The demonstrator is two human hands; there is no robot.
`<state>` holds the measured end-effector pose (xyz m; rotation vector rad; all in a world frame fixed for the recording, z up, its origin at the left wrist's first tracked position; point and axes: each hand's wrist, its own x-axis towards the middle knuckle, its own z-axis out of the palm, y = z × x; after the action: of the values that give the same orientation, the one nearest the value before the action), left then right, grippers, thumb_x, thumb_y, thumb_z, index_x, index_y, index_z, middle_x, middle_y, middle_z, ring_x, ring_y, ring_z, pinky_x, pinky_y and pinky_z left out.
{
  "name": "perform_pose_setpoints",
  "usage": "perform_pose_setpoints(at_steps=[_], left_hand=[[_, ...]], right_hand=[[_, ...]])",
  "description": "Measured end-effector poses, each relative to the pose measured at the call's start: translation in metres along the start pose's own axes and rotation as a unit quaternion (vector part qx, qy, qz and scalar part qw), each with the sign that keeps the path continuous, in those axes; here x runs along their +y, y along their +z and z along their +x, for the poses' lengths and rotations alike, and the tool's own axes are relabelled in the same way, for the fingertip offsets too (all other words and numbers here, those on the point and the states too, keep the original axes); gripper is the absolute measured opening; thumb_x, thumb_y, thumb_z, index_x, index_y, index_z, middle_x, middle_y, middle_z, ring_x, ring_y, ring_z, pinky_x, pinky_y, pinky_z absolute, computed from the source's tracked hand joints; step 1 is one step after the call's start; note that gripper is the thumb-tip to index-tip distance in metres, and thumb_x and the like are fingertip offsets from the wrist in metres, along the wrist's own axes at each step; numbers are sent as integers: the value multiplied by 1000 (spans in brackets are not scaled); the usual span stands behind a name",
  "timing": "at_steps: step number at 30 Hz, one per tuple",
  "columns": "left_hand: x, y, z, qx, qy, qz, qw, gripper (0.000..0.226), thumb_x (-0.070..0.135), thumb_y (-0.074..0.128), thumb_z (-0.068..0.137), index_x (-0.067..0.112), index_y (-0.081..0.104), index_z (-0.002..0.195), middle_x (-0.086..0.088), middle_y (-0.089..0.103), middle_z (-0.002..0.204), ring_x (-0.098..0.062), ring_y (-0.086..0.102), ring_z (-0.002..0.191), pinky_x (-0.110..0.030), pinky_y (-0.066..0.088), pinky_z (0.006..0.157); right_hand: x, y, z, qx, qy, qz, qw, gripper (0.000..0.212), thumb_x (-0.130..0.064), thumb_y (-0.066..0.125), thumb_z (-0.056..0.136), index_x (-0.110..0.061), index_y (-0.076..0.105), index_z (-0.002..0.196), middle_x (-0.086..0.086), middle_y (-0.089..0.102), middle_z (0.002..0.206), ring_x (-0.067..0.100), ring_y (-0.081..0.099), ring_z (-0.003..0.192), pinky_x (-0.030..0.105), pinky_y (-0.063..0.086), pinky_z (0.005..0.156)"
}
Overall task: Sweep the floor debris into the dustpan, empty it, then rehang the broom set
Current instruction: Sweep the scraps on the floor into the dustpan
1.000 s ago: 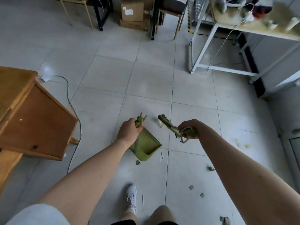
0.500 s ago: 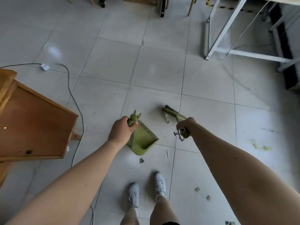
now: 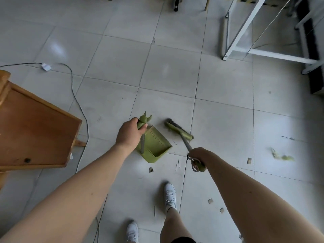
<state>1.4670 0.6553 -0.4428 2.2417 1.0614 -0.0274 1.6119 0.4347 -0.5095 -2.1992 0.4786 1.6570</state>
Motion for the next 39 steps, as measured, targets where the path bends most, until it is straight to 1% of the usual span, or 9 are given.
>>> perform_pose_setpoints(at_steps=[11,17,19,22,24,26,32,37,39], left_hand=[[-59,-53,-83,-11,85,32,996,35,40,58,91,21,41,67,3,48,61,-11,43,53,-28,30,46],[-103,-71,-131,0,101,62,993,36,39,57,91,12,46,71,1,48,62,-16,43,54,-28,29,47],[-112,-73,-144,-3,101,73,992,36,38,58,92,12,46,70,1,48,61,-17,43,54,-28,29,46],[-121,-77,-161,-8,103,99,990,35,38,58,92,15,44,69,0,47,61,-16,43,54,-29,27,45],[-123,-80,-171,-7,98,111,989,35,38,58,92,13,45,70,0,47,62,-20,44,56,-30,26,45],[-124,-85,-180,2,90,121,989,35,39,58,92,11,48,73,0,46,63,-21,44,57,-30,25,45],[-130,-99,-203,33,62,120,990,32,38,58,92,10,49,79,-9,56,73,-29,51,65,-32,31,53],[-128,-103,-228,79,16,99,992,30,39,57,92,10,53,83,-8,55,76,-28,49,69,-33,37,59],[-123,-101,-246,101,-3,89,991,30,38,58,92,10,53,82,-7,55,75,-26,48,68,-33,36,59]], right_hand=[[135,126,-42,3,-1,33,999,14,-7,39,93,0,49,88,11,48,61,18,42,47,23,36,50],[204,169,-72,23,-2,-25,999,19,-13,51,92,-3,46,77,11,50,66,22,48,60,30,41,60],[219,177,-76,42,-6,-37,998,14,-15,53,93,-2,51,89,11,53,73,24,53,69,30,43,65],[235,183,-85,81,-40,-51,995,21,-17,52,94,-3,55,109,10,61,79,20,56,63,23,41,52],[239,183,-92,100,-64,-85,989,25,-16,51,93,-3,58,114,10,66,91,21,61,71,22,38,46],[240,182,-100,128,-76,-102,984,18,-15,49,91,-4,55,104,9,63,83,23,62,73,22,37,45],[233,156,-112,148,-108,-111,977,11,-10,41,88,-2,49,87,12,60,67,22,54,46,20,42,42],[219,130,-112,100,-116,-97,983,16,-16,47,94,-3,48,84,7,60,45,18,53,39,22,41,44],[220,125,-114,74,-136,-113,981,15,-17,51,92,-3,48,87,12,62,55,21,54,43,26,44,50]])
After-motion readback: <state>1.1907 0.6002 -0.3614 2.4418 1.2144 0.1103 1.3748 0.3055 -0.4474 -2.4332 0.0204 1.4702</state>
